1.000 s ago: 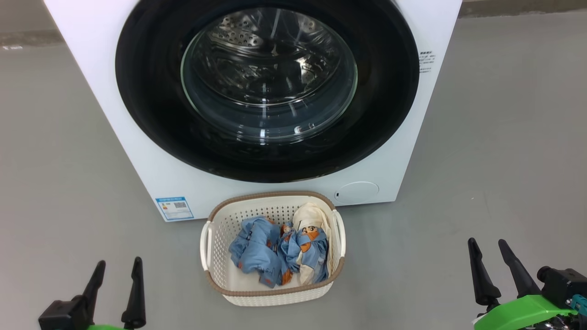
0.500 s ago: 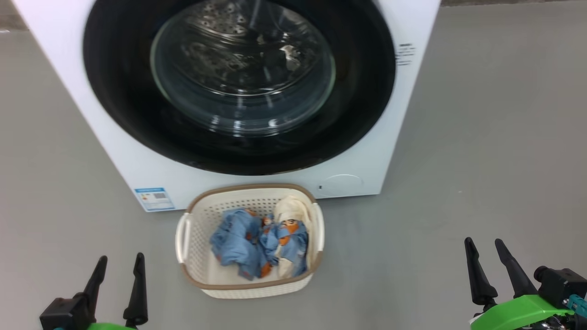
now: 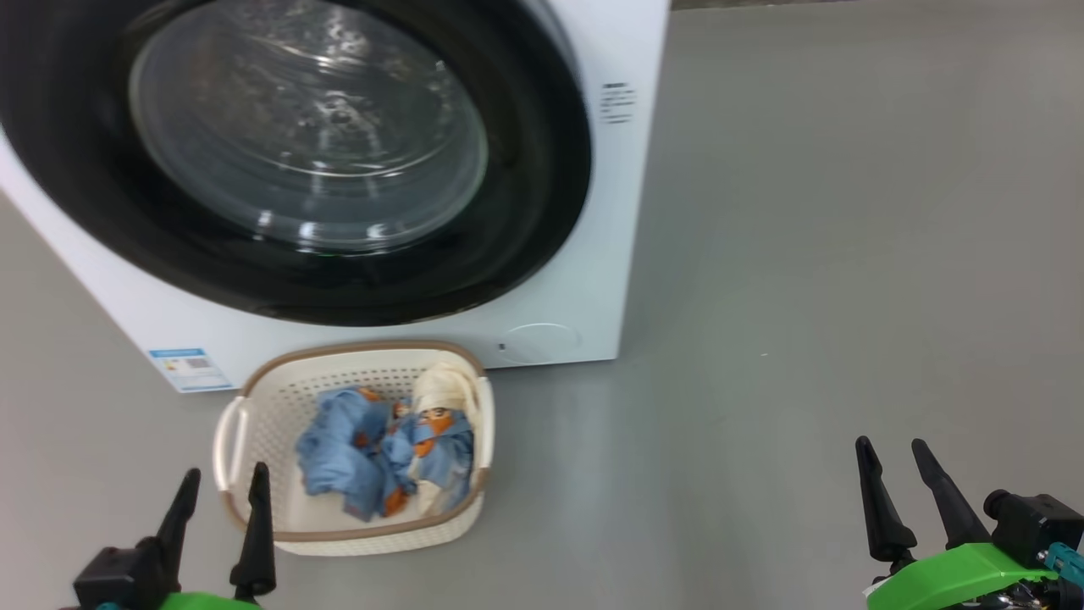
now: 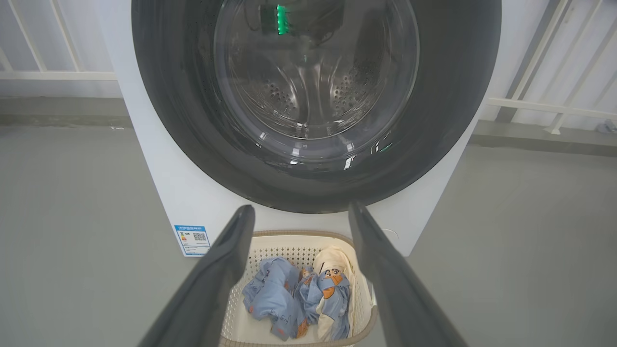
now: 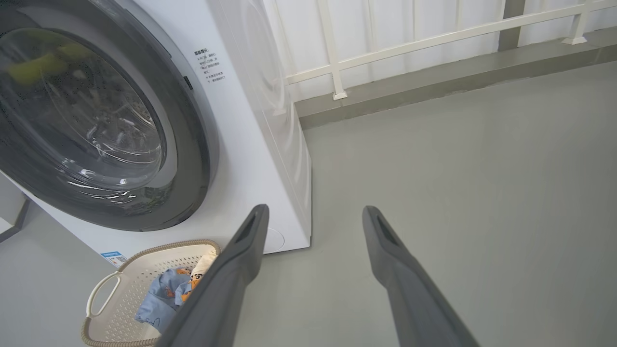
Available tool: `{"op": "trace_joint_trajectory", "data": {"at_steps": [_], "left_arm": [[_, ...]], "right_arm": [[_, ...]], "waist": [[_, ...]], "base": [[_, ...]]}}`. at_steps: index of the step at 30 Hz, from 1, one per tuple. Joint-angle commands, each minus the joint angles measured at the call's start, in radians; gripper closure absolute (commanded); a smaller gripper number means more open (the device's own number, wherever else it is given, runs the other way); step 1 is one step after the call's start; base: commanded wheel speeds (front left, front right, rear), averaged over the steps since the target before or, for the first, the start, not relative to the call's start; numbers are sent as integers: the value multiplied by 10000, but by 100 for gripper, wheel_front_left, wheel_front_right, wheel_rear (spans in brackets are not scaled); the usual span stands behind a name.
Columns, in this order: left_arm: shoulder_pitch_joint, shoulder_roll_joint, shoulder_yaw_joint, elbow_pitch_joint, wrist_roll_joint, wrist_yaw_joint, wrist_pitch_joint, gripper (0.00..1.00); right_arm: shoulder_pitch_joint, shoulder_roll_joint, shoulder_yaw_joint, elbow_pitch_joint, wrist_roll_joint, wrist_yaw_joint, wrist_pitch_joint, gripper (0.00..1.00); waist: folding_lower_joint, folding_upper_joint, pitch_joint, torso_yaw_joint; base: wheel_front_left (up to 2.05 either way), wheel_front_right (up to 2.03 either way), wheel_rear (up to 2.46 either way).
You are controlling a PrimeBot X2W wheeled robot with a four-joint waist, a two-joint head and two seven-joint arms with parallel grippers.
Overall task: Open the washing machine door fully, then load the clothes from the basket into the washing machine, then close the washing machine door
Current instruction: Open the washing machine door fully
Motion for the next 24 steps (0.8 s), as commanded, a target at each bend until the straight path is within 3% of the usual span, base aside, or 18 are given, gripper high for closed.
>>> {"op": "trace_joint_trajectory", "data": {"at_steps": [1,9,18,20,21,22,24], "left_arm": [[-470,140,369,-322,-54,-16,-92,0],[-462,65,534,-486,-314,-16,-92,0],[-447,37,358,-357,-450,-16,-92,0],[-424,1,309,-341,-485,-16,-92,0],[-408,-20,291,-334,-496,-16,-92,0],[-394,-42,277,-329,-516,-16,-92,0],[-375,-83,257,-314,-550,-16,-92,0]], "right_arm": [[-408,-63,279,-232,-66,16,-154,0],[-434,-39,234,-214,-53,16,-171,0],[-562,48,259,-117,65,16,-187,0],[-651,104,359,-72,206,16,-191,58],[-702,124,417,-53,273,16,-193,67],[-764,138,505,-40,353,16,-196,100],[-930,182,616,-55,584,16,-202,100]], "waist": [[0,0,1,-5],[0,0,19,-21],[0,0,15,-4],[0,0,9,-9],[0,0,5,-8],[0,0,13,-9],[0,0,31,-3]], "base": [[119,119,-238],[88,79,-167],[19,19,-38],[0,0,0],[0,0,0],[0,0,0],[0,0,0]]}}
